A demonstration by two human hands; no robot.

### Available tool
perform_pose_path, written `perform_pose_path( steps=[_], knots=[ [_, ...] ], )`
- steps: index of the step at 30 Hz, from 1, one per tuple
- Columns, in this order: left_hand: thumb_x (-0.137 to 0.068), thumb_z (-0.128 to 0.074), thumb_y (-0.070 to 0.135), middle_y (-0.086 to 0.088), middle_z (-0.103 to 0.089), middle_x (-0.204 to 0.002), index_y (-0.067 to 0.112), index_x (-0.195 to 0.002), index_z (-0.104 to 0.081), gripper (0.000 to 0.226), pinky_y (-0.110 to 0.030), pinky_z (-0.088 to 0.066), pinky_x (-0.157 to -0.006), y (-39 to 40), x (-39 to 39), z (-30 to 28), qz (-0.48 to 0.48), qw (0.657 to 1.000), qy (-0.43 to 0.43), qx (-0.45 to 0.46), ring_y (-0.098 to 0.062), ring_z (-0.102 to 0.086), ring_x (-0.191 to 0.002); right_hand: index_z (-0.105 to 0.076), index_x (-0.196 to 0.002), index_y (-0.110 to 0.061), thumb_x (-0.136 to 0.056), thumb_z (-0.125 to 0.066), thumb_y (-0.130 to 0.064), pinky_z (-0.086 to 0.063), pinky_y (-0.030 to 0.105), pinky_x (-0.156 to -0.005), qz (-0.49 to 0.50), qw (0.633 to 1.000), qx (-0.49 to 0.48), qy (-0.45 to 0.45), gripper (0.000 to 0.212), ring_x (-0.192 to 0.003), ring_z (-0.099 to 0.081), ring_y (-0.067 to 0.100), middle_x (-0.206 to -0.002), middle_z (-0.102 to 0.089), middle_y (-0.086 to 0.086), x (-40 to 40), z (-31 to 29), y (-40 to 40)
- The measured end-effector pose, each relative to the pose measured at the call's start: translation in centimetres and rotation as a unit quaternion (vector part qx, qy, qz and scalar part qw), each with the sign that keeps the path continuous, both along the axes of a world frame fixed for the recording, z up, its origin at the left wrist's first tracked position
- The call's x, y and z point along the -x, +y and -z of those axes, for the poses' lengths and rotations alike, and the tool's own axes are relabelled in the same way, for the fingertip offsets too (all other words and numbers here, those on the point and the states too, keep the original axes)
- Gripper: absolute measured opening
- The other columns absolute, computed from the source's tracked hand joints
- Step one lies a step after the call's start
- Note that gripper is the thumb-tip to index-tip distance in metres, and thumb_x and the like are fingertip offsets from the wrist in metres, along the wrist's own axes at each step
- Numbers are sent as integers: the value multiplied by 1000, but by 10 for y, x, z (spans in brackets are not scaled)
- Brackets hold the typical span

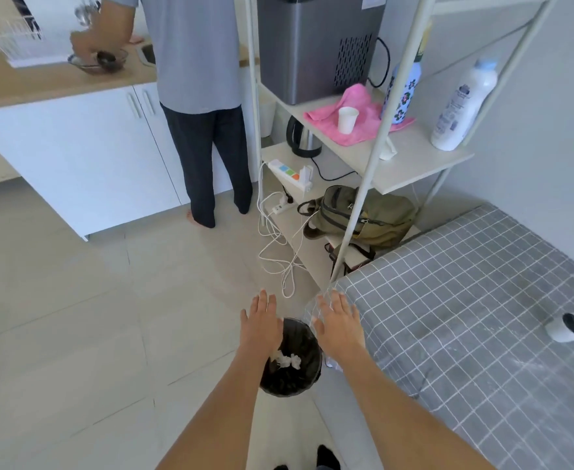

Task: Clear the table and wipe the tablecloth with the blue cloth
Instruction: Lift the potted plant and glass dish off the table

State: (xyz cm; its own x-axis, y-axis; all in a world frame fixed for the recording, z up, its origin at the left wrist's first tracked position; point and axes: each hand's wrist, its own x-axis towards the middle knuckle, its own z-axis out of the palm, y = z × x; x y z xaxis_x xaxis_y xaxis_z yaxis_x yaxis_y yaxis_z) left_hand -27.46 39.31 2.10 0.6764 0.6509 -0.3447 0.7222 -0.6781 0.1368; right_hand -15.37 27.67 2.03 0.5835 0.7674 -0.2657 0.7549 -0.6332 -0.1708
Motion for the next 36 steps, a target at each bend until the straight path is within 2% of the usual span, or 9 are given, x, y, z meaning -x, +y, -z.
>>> perform_pose_path(
  steps=[6, 11, 15, 25, 36],
  knots=[
    [-102, -27, 31, -9, 1, -160, 12, -152, -6, 57, -45, -19, -114, -14, -25, -39, 67, 996, -44, -24, -25, -6, -146, -4, -153, -20, -103, -27, -36, -4, 46, -118, 64, 998, 1, -24, 57, -147, 5, 27, -160, 4, 12, -13, -34, -44],
    [-102, -32, 29, -8, 1, -160, 12, -152, -7, 58, -45, -12, -116, -40, -56, -54, 118, 990, -74, -1, -24, -1, -147, -6, -153, -21, -103, -26, -36, -3, 45, -119, 131, 991, -8, -36, 56, -147, 5, 27, -160, 3, 11, -30, -49, -87],
    [-102, -31, 30, -8, 2, -160, 12, -152, -3, 60, -46, -12, -117, -71, -84, -59, 171, 983, -64, -22, -23, -1, -147, -5, -153, -21, -103, -27, -36, -3, 46, -118, 175, 983, -7, -50, 56, -147, 4, 28, -160, 3, 12, -43, -57, -131],
    [-103, -28, 34, -8, 2, -160, 12, -152, -1, 60, -45, -16, -117, -183, -156, -68, 294, 953, -61, -32, -25, -1, -147, -6, -153, -22, -104, -27, -37, -3, 46, -118, 285, 957, -7, -46, 56, -147, 4, 28, -160, 3, 11, -73, -65, -263],
    [-103, -31, 33, -8, 6, -160, 12, -152, 1, 62, -47, -13, -117, -312, -211, -60, 367, 929, -51, -15, -25, 0, -147, -12, -152, -22, -102, -34, -37, -4, 45, -118, 393, 918, -23, -46, 57, -148, 2, 28, -161, -1, 9, -94, -51, -400]
  ],
)
